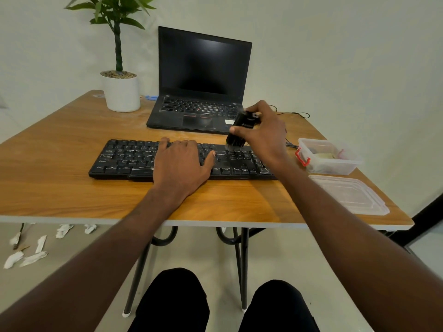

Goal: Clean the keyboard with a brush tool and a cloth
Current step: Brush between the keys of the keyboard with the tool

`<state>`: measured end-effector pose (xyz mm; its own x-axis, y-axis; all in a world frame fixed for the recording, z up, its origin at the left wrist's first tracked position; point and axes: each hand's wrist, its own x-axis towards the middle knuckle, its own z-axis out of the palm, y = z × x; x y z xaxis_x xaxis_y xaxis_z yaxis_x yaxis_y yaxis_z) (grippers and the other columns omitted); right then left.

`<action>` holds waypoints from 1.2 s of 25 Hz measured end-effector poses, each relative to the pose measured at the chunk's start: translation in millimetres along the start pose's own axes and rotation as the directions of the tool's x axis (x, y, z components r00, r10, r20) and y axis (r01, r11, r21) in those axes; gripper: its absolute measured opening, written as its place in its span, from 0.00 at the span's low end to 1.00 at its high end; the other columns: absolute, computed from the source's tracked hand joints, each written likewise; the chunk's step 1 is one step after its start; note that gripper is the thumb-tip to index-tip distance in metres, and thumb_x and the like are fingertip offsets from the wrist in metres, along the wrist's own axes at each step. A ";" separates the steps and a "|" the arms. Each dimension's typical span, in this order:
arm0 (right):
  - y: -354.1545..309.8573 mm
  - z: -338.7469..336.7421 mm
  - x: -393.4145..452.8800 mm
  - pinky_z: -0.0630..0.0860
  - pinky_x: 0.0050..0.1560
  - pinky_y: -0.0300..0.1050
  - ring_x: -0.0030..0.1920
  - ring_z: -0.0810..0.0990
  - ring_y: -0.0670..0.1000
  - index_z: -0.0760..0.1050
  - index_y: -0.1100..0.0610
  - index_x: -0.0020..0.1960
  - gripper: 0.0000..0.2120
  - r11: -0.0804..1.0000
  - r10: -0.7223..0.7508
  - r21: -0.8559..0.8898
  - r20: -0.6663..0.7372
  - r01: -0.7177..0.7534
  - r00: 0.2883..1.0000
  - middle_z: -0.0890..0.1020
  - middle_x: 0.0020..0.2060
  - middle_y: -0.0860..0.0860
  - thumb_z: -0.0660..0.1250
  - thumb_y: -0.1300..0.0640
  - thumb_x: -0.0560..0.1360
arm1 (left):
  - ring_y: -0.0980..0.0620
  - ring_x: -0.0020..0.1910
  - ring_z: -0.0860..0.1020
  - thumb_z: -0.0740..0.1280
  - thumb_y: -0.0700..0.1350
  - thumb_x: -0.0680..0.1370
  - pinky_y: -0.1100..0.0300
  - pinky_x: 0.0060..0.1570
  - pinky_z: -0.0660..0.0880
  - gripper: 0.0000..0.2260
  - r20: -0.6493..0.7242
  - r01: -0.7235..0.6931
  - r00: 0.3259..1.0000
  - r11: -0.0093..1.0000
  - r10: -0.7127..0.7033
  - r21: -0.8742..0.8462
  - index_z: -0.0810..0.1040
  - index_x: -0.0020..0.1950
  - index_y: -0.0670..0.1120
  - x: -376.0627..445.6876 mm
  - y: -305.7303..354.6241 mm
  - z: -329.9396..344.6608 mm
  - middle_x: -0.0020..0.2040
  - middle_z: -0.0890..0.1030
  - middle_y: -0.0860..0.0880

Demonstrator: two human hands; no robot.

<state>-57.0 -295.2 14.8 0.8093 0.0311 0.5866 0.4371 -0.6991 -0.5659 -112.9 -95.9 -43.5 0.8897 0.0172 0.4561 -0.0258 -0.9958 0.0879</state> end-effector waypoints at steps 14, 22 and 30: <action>35.7 -38.8 8.0 0.73 0.47 0.33 0.54 0.79 0.48 0.77 0.52 0.59 0.22 0.986 0.155 -0.042 -0.131 -0.162 0.979 0.82 0.52 0.45 0.82 0.55 0.69 | 0.46 0.56 0.83 0.51 0.68 0.84 0.39 0.78 0.60 0.31 -0.005 0.012 1.000 1.000 -0.012 -0.022 0.82 0.61 0.44 0.6 -2.2 2.5 0.54 0.86 0.45; 34.0 -39.6 -0.3 0.70 0.38 0.21 0.45 0.78 0.40 0.75 0.56 0.61 0.20 0.994 0.038 -0.100 -0.099 -0.048 0.994 0.82 0.53 0.48 0.79 0.58 0.73 | 0.45 0.60 0.82 0.51 0.68 0.84 0.39 0.80 0.57 0.32 0.013 0.020 1.000 1.000 -0.020 -0.011 0.81 0.65 0.43 1.3 -1.6 0.9 0.58 0.86 0.43; 26.3 -34.6 8.5 0.74 0.45 0.32 0.48 0.77 0.45 0.72 0.52 0.62 0.22 0.985 0.040 -0.165 -0.029 -0.045 0.999 0.79 0.51 0.44 0.79 0.57 0.73 | 0.45 0.58 0.83 0.52 0.67 0.84 0.39 0.80 0.57 0.31 0.001 0.012 1.000 1.000 -0.012 -0.017 0.81 0.63 0.44 0.0 -1.0 -0.6 0.56 0.86 0.44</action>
<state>-52.2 -338.0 25.0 0.8144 -0.0181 0.5800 0.3299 -0.8078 -0.4886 -113.2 -94.9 -43.1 0.8903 0.0293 0.4545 -0.0226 -0.9938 0.1085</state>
